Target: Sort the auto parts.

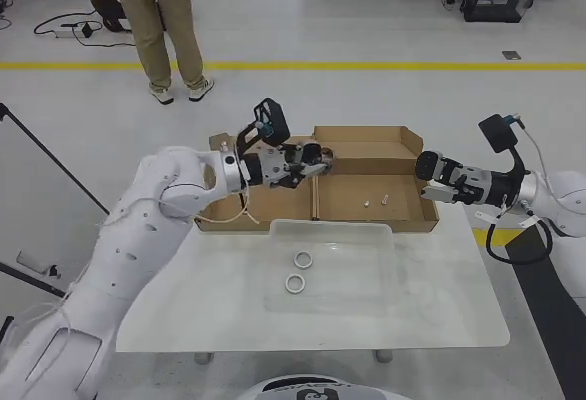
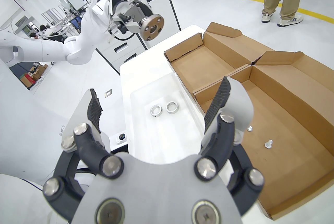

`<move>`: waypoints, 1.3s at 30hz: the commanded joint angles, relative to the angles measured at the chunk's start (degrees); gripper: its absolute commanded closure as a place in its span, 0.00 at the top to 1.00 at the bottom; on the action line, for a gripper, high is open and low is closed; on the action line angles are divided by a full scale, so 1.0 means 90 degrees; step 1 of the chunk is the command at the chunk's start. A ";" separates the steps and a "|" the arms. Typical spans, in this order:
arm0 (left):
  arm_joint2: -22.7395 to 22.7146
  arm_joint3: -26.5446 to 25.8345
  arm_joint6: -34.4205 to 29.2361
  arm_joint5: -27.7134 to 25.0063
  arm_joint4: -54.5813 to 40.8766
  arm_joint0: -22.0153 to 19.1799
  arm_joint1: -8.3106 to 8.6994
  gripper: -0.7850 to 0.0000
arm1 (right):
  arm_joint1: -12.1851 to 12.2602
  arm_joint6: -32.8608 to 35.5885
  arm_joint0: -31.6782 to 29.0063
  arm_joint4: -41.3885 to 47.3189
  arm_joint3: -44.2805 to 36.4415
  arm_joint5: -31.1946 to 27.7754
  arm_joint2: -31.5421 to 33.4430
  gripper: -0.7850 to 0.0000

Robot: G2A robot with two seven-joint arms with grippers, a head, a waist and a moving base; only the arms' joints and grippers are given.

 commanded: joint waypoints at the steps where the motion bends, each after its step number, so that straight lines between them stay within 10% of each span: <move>1: 0.0204 0.0306 0.0010 0.0040 0.0173 -0.0180 -0.0061 0.00 | 0.0000 0.0000 0.0000 0.0000 0.0000 0.0000 0.0000 1.00; 39: 0.2499 0.4526 0.0454 0.0859 0.2743 -0.1649 -0.1245 0.00 | 0.0000 0.0000 0.0000 0.0000 0.0000 0.0000 0.0000 1.00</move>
